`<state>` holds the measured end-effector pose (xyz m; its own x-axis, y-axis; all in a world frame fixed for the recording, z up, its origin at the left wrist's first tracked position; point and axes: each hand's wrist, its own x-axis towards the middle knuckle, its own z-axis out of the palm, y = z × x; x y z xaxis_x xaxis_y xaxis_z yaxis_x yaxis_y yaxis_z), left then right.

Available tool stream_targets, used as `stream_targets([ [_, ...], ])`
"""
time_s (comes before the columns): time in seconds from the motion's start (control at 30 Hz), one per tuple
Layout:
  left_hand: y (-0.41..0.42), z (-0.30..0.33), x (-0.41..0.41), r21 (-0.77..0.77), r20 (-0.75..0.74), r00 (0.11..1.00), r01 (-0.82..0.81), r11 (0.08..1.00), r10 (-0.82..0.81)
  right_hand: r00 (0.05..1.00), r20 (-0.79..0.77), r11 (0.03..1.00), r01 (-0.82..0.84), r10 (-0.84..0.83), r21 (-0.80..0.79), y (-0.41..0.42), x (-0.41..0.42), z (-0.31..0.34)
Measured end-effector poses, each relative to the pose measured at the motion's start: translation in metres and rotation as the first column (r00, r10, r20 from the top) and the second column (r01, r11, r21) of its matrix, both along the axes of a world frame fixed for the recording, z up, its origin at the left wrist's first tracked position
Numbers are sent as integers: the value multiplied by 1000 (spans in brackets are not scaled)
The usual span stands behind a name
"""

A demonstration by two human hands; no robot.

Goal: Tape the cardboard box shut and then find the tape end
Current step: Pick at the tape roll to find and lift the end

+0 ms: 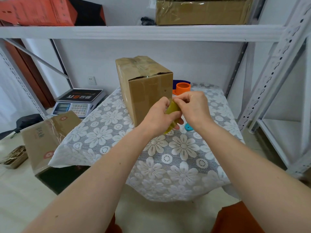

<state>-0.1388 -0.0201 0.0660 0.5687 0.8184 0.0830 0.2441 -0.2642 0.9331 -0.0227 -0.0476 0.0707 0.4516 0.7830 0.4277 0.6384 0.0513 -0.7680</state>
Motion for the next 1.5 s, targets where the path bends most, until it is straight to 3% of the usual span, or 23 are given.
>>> stream_targets([
  [0.27, 5, -2, -2, -33, -23, 1000, 13, 999, -13, 982, -146, 992, -125, 124, 2, -11, -4, 3],
  [0.47, 5, -6, -2, 23, -21, 1000, 9, 1000, -9, 962, -251, 992, -123, 112, -29, -8, -1, 2],
  [0.7, 5, -2, -3, -14, -11, 1000, 8, 1000, -8, 973, -216, 996, -88, 80, -29, -7, -4, 3],
  [0.9, 5, -2, -5, -47, -19, 1000, 0, 999, -1, 947, -283, 987, -157, 156, 18, -13, -7, 0],
  [1.03, 5, -7, -4, 16, -37, 999, 13, 1000, -12, 928, -338, 986, -169, 155, -12, -10, -1, -2],
  [1.33, 9, -13, -5, 82, -109, 994, 27, 996, -18, 974, -134, 954, -208, 182, -217, -4, -1, -4],
  [1.5, 6, -7, -6, 45, -101, 994, 40, 998, -36, 969, -144, 938, -232, 201, -256, -5, -3, -4],
])
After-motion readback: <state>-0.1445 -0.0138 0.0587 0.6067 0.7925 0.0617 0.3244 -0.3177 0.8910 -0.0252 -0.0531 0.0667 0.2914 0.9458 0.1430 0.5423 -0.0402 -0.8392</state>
